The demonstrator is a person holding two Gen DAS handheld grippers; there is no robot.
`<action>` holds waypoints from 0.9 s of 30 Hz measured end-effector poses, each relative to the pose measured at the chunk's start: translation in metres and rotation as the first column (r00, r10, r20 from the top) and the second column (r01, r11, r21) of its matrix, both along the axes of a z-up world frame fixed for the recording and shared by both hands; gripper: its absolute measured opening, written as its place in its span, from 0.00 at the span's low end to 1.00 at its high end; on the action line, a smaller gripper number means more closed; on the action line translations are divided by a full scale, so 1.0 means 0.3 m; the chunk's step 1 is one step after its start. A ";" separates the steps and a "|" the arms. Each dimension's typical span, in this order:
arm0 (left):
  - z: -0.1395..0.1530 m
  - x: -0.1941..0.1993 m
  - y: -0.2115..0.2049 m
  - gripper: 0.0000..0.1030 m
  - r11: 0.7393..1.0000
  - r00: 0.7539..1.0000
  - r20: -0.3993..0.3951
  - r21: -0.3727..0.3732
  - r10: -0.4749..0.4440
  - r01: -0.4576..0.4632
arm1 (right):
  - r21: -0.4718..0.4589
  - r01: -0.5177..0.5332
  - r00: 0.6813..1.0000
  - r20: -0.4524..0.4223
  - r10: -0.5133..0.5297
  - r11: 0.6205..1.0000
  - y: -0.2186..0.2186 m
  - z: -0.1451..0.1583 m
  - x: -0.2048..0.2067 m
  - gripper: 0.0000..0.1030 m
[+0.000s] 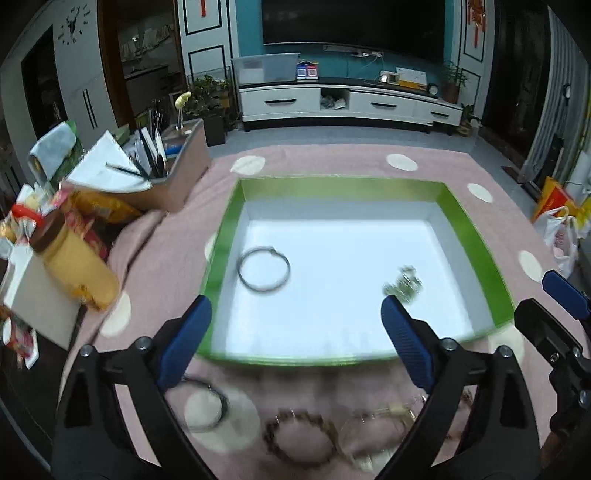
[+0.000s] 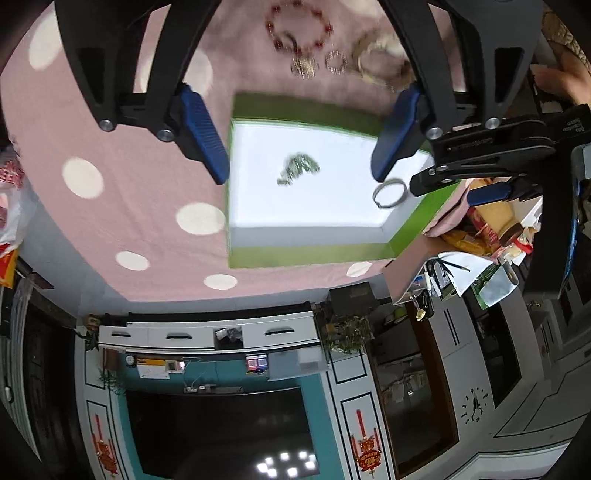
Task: Organize jewelry
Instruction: 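Carry bangle and charm into the green box and open both tools, then withdraw both tools from the box back over the remaining jewelry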
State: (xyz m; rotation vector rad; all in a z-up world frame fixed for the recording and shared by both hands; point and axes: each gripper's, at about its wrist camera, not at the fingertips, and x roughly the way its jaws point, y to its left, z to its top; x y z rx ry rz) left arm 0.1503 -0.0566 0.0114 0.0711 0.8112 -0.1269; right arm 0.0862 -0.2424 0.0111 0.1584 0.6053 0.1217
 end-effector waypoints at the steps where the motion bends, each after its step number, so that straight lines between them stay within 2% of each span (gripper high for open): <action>1: -0.003 -0.036 0.004 0.92 1.000 1.000 -0.002 -0.010 -0.003 0.003 | -0.006 0.006 1.000 0.005 -0.006 1.000 -0.004 0.005 -0.023 0.80; 4: -0.012 -0.107 0.012 0.94 0.999 1.000 -0.012 -0.033 -0.015 0.015 | -0.019 0.021 1.000 0.011 -0.021 1.000 -0.008 0.004 -0.094 0.83; 12: -0.045 -0.221 0.004 0.95 0.995 0.998 -0.054 -0.096 -0.026 0.021 | -0.015 0.024 1.000 -0.008 -0.025 1.000 -0.019 -0.016 -0.223 0.84; 16: -0.058 -0.267 -0.027 0.95 0.995 0.998 -0.054 -0.093 -0.044 0.039 | -0.019 0.039 0.999 -0.024 -0.040 0.999 -0.030 -0.023 -0.280 0.89; 27: -0.098 -0.370 -0.035 0.96 0.994 0.995 -0.087 -0.100 -0.042 0.033 | -0.038 0.009 0.997 -0.073 -0.011 0.999 -0.025 -0.073 -0.385 0.91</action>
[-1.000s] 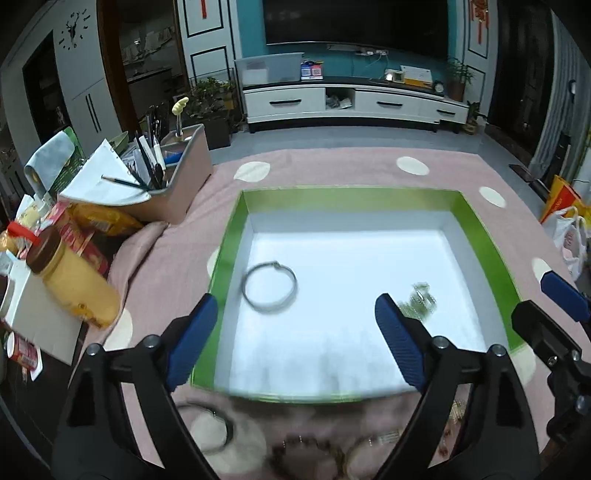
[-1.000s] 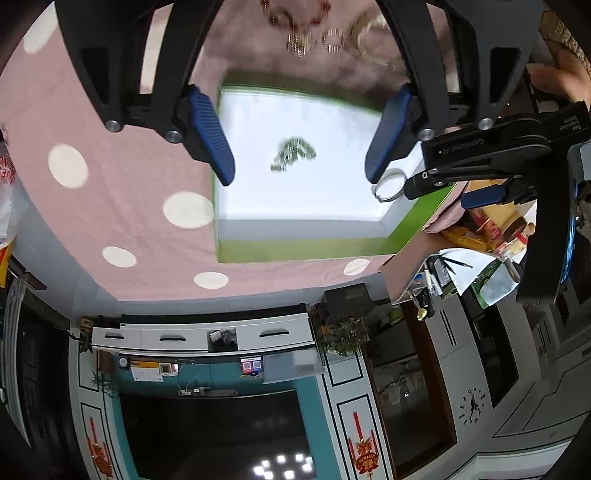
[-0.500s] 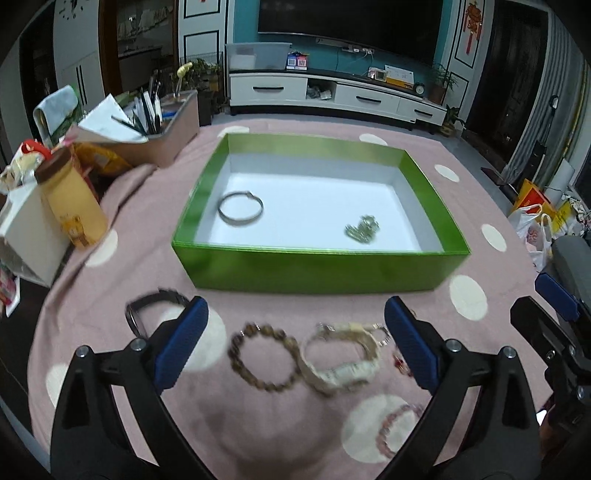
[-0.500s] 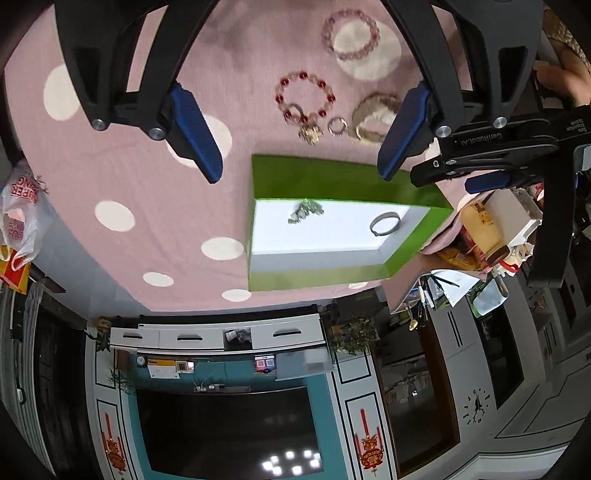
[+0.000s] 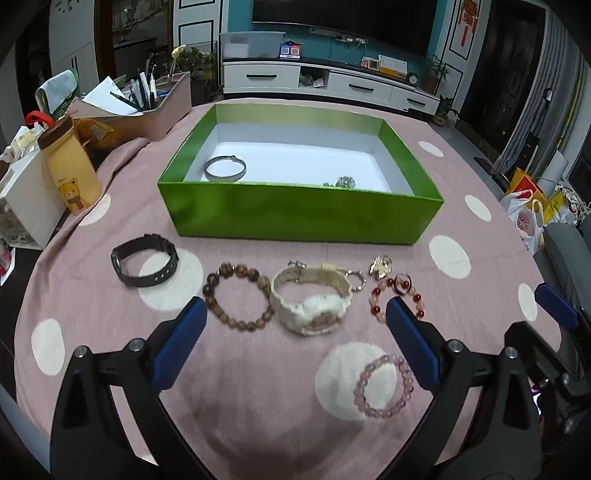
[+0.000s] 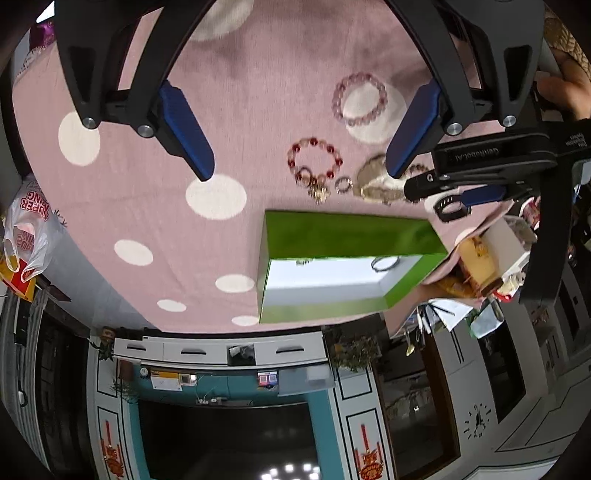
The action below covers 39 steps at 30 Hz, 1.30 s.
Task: Organize jewelry
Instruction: 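Withdraw both tools from the box back over the remaining jewelry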
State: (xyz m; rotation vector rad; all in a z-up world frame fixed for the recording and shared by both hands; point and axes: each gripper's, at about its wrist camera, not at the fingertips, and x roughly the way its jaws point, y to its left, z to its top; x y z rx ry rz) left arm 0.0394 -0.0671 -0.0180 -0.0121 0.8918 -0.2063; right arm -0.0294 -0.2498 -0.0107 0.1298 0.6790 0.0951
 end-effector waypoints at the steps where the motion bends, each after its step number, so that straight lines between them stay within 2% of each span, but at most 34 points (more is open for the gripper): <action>1: -0.002 -0.006 -0.001 0.96 1.000 1.000 0.001 0.005 0.001 -0.001 | 0.000 -0.004 1.000 -0.003 0.004 1.000 0.001 -0.004 -0.005 0.91; 24: -0.019 -0.087 -0.015 0.97 1.000 1.000 0.013 0.022 -0.007 0.007 | 0.000 -0.051 0.998 -0.028 0.051 0.999 0.026 -0.052 -0.089 0.91; 39: -0.067 -0.080 0.010 0.97 1.000 1.000 -0.019 0.013 -0.016 0.016 | 0.010 -0.069 0.996 -0.057 0.069 0.998 0.040 -0.088 -0.093 0.91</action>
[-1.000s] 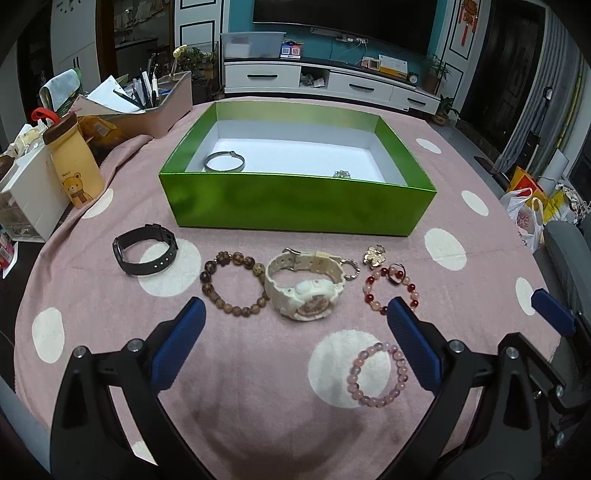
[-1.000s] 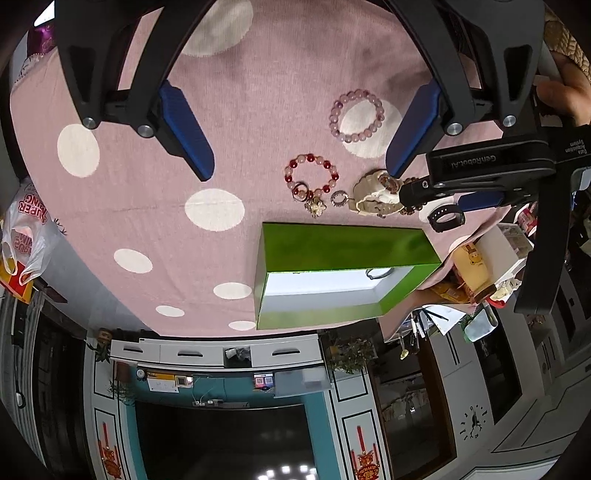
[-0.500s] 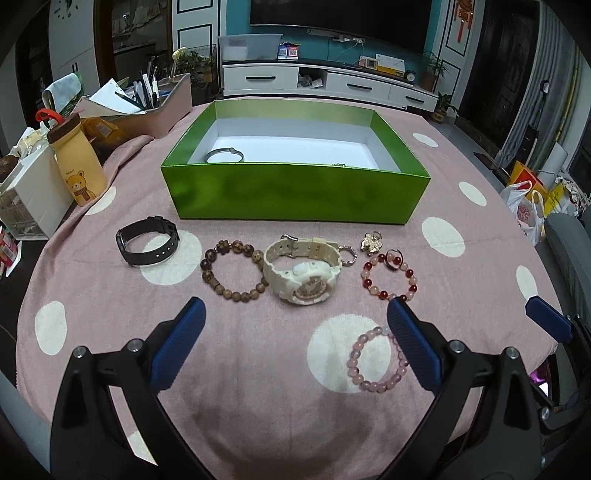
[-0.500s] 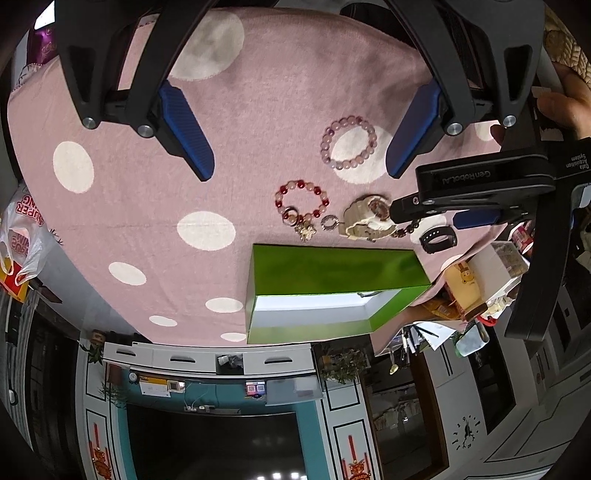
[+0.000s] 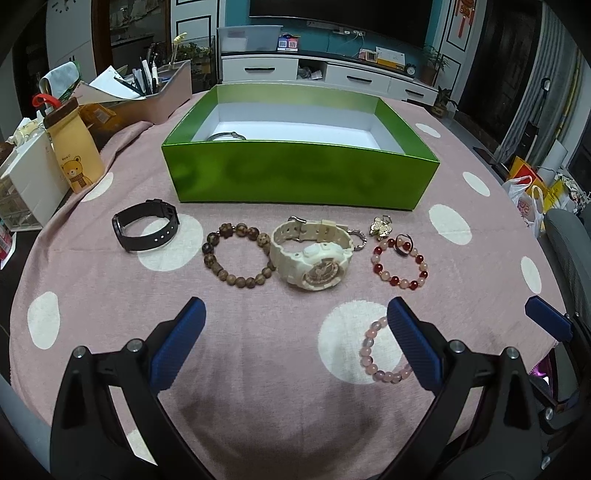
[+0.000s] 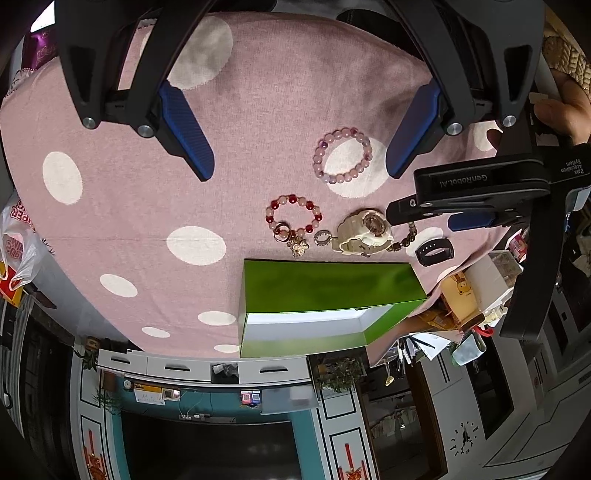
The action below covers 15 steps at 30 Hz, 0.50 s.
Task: Organize jewelry
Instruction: 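Withdraw both tools from the box back over the remaining jewelry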
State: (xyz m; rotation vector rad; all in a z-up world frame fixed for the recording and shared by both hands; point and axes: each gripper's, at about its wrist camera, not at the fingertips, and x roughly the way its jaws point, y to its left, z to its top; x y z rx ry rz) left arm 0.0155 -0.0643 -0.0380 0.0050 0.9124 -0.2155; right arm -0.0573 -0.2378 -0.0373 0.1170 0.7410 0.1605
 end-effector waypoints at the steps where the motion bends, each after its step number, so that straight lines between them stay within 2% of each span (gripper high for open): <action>1: 0.000 0.001 -0.002 0.97 1.000 1.000 0.000 -0.001 -0.004 0.004 | 0.000 0.000 1.000 0.000 0.000 1.000 0.000 0.000 0.000 0.91; 15: -0.016 0.024 -0.010 0.97 1.000 1.000 -0.006 -0.006 -0.018 0.018 | -0.006 -0.009 1.000 -0.017 0.009 1.000 0.011 -0.014 0.020 0.91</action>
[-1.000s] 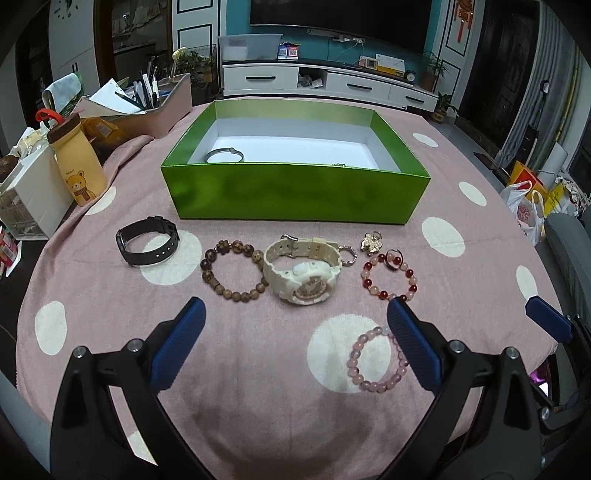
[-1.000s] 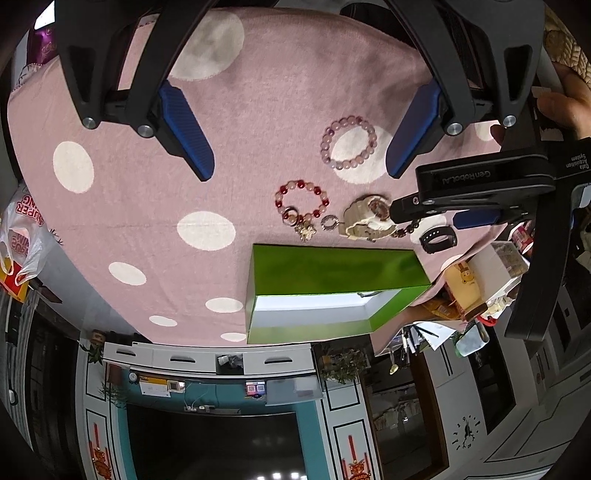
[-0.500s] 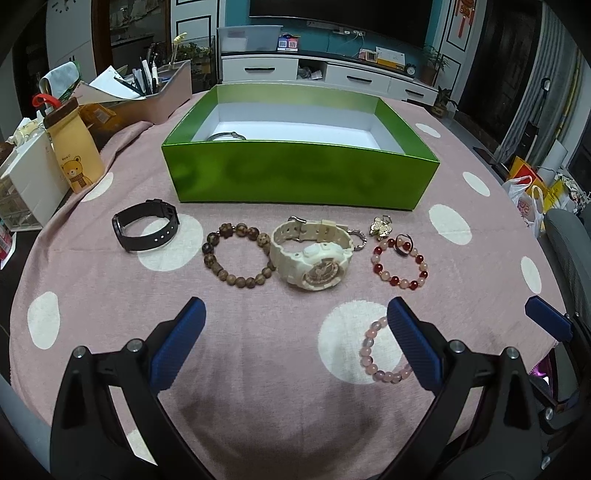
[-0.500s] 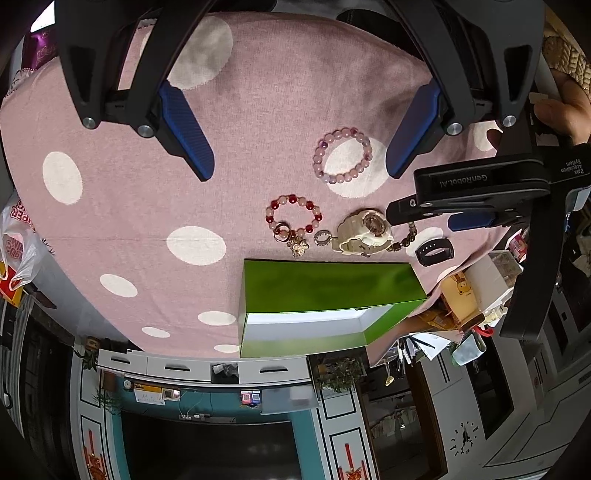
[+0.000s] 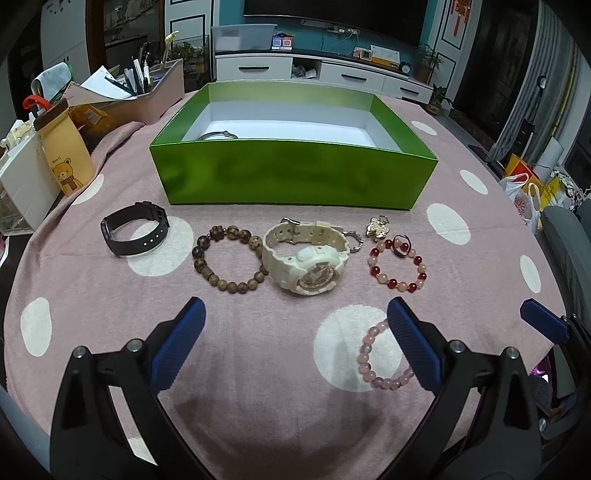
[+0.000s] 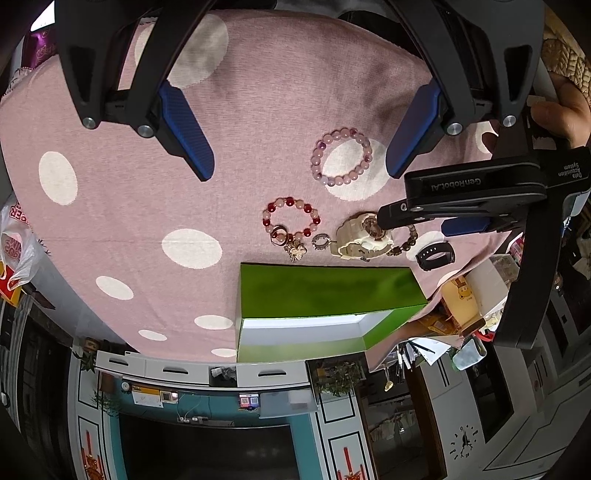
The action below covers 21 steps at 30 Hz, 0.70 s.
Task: Organize jewelry
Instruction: 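Withdraw both tools from the box back over the remaining jewelry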
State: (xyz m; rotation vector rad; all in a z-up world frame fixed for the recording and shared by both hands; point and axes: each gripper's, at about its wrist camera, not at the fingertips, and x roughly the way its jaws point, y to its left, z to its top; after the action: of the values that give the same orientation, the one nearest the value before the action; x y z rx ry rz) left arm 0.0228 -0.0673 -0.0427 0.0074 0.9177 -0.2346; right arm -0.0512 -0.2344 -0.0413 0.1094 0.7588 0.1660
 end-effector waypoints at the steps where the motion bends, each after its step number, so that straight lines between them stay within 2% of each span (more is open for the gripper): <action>1: -0.002 0.002 0.000 0.97 1.000 1.000 -0.001 0.000 -0.001 0.001 | -0.001 -0.001 1.000 -0.002 0.001 1.000 0.002 -0.002 0.003 0.91; 11: -0.020 0.035 0.007 0.97 0.999 1.000 -0.015 0.043 0.003 -0.002 | -0.018 -0.007 1.000 -0.028 0.007 1.000 0.021 -0.010 0.036 0.91; 21: 0.002 0.074 0.025 0.97 1.000 1.000 -0.023 0.020 -0.002 0.003 | -0.038 -0.011 0.999 -0.048 0.009 0.999 0.014 0.004 0.060 0.91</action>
State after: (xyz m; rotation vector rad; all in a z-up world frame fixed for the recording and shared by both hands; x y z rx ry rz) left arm 0.0450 -0.0598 -0.0422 0.0244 0.9432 -0.2281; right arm -0.0333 -0.2301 -0.0402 0.0737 0.8101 0.1588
